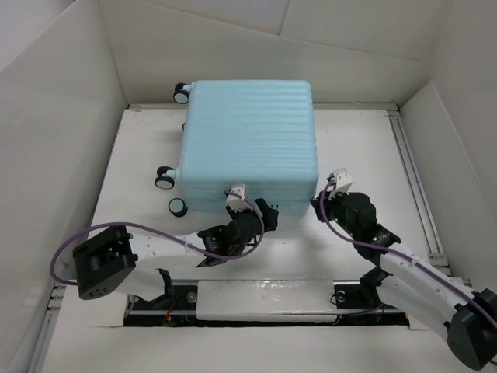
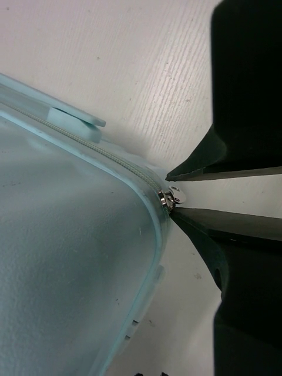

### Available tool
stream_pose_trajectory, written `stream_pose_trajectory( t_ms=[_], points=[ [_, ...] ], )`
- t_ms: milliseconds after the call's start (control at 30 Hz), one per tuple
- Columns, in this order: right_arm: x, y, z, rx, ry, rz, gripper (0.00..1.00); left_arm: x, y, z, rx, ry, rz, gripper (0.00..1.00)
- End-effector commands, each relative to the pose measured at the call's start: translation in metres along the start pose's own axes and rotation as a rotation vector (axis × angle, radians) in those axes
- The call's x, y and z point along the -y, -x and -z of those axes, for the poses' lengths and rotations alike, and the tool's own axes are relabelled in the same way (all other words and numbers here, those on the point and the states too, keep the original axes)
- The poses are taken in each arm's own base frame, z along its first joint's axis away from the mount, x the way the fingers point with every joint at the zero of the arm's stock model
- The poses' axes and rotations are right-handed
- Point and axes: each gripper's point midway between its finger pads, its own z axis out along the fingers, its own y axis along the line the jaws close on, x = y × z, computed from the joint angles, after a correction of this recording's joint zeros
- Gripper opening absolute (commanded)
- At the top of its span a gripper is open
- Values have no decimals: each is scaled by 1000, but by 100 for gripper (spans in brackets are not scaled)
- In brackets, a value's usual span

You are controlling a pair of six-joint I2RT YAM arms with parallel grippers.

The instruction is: Pack the luggage

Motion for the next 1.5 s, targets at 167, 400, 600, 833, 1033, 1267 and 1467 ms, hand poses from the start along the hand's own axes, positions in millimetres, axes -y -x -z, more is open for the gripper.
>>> stream_pose_trajectory(
  t_ms=[167, 400, 600, 833, 1033, 1267, 1467],
  points=[
    [-12, 16, 0, 115, 67, -31, 37, 17, 17, -15, 40, -80, 108, 66],
    [-10, 13, 0, 115, 58, -32, 34, 13, 9, -30, 7, -84, 111, 65],
    [-3, 22, -10, 111, 27, 11, 33, 12, 2, -38, 1, -77, 105, 63],
    [-2, 18, -18, 129, 18, -1, 15, 16, 2, -43, 7, -84, 102, 58],
    [-5, 34, -2, 220, 17, -31, 0, 11, 6, -53, 26, -60, 98, 50],
    [-37, 2, 24, 106, 97, -74, 0, 20, 10, -66, 31, -72, 113, 43],
    [-68, -18, 34, -36, 159, -64, 0, 29, 19, -77, 45, -85, 123, 42]
  ],
)
